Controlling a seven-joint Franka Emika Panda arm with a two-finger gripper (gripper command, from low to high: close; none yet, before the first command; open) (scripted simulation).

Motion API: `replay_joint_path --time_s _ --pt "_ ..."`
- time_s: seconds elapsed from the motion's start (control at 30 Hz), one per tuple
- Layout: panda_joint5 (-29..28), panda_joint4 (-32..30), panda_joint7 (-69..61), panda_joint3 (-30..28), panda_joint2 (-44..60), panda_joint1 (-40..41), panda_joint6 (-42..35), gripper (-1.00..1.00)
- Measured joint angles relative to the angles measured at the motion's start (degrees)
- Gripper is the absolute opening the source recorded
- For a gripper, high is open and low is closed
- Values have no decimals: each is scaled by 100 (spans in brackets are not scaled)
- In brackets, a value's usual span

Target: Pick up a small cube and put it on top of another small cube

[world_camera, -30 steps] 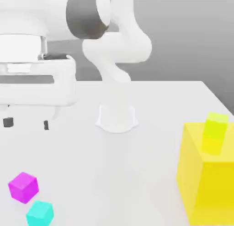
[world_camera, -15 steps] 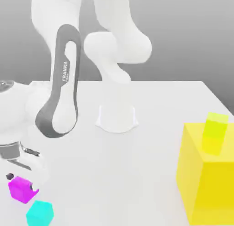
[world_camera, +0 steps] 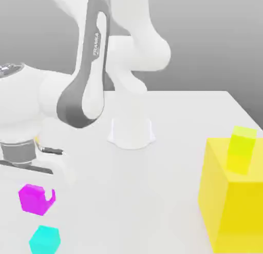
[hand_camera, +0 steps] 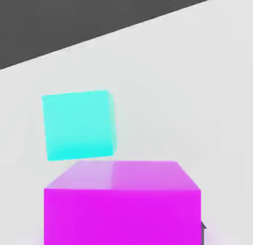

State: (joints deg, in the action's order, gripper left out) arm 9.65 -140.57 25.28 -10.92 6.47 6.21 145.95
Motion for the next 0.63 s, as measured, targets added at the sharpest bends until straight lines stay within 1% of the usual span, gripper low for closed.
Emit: replay_joint_path --time_s 0.1,0.2,0.37,0.43,0.5,0.53,0.63 --pt "-97 117 -220 462 -490 -834 -596 -100" --pt "-241 321 -497 851 -1088 -1745 -1370 -100" --pt "-550 649 -902 1701 -2080 -2626 -2629 -100" --pt "-629 550 -977 1930 -2143 -2826 -2582 -100" --pt "-657 301 -988 2012 -2010 -2869 -2196 -100" --pt "-663 213 -989 2030 -1957 -2874 -2054 100" --pt "-663 213 -989 2030 -1957 -2874 -2054 100"
